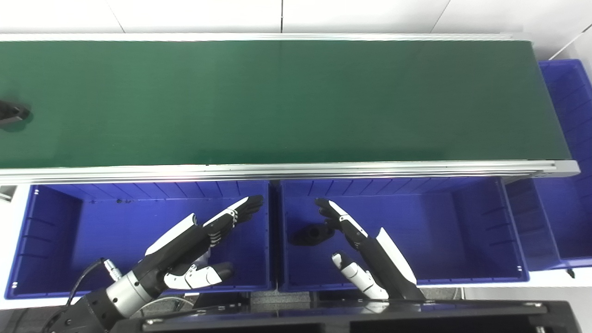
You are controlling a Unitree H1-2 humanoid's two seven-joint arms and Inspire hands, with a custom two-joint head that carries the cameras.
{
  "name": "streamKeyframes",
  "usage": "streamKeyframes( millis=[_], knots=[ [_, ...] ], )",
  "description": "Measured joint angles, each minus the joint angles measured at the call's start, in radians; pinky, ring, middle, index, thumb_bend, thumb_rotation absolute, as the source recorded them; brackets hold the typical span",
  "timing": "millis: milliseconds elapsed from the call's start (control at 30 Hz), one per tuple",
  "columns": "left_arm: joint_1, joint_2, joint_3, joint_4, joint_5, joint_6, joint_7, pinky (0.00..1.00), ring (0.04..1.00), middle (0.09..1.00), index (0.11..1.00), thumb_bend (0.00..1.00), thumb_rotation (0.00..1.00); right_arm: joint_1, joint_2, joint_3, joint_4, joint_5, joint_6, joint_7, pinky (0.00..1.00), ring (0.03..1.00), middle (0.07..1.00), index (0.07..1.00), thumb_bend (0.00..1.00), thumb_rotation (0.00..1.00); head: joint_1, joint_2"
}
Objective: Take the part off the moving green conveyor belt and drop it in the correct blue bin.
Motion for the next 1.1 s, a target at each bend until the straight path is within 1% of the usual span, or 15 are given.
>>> streamKeyframes(
  millis=[100, 233, 367, 433, 633, 833, 933, 1100],
  knots=[
    [0.0, 0.004, 0.0, 0.0, 0.0, 0.0, 0.0, 1.0, 1.0, 1.0, 1.0, 0.37, 0.69, 0.0, 0.0, 0.001, 0.002, 0.004, 0.0, 0.0, 0.89, 0.937, 0.964, 0.946, 0.55, 1.0, 0.0, 0.0],
    [0.0, 0.009, -0.001, 0.0, 0.0, 0.0, 0.0, 1.0, 1.0, 1.0, 1.0, 0.36, 0.67, 0.0, 0.001, 0.001, 0.002, 0.005, 0.0, 0.0, 0.89, 0.935, 0.963, 0.944, 0.55, 1.0, 0.0, -0.003],
    [0.0, 0.01, -0.002, 0.0, 0.0, 0.0, 0.0, 1.0, 1.0, 1.0, 1.0, 0.37, 0.68, 0.0, 0.001, 0.001, 0.005, 0.007, 0.0, 0.0, 0.89, 0.937, 0.964, 0.944, 0.54, 1.0, -0.002, -0.003],
    [0.0, 0.01, -0.003, 0.0, 0.0, 0.0, 0.0, 1.0, 1.0, 1.0, 1.0, 0.36, 0.66, 0.0, 0.001, 0.001, 0.012, 0.012, -0.001, 0.0, 0.89, 0.939, 0.966, 0.947, 0.54, 1.0, 0.0, -0.003],
    [0.0, 0.01, -0.004, 0.0, -0.001, -0.001, 0.001, 1.0, 1.0, 1.0, 1.0, 0.36, 0.67, 0.0, 0.0, 0.001, 0.02, 0.015, -0.001, 0.0, 0.89, 0.938, 0.967, 0.949, 0.55, 1.0, 0.002, -0.005],
    [0.0, 0.01, -0.005, 0.0, -0.001, 0.0, 0.001, 1.0, 1.0, 1.0, 1.0, 0.36, 0.64, 0.0, 0.0, 0.001, 0.02, 0.014, -0.002, 0.0, 0.88, 0.936, 0.967, 0.949, 0.55, 1.0, 0.002, -0.005],
    [0.0, 0.01, -0.005, 0.0, -0.001, -0.001, 0.001, 1.0, 1.0, 1.0, 1.0, 0.36, 0.66, 0.0, 0.001, 0.001, 0.02, 0.012, -0.002, 0.0, 0.89, 0.936, 0.966, 0.948, 0.55, 1.0, 0.0, -0.006],
    [-0.001, 0.01, -0.005, 0.0, 0.0, -0.001, 0.002, 1.0, 1.0, 1.0, 1.0, 0.35, 0.66, 0.0, 0.0, 0.001, 0.02, 0.011, -0.002, 0.0, 0.89, 0.935, 0.966, 0.95, 0.55, 1.0, 0.002, -0.008]
  ],
)
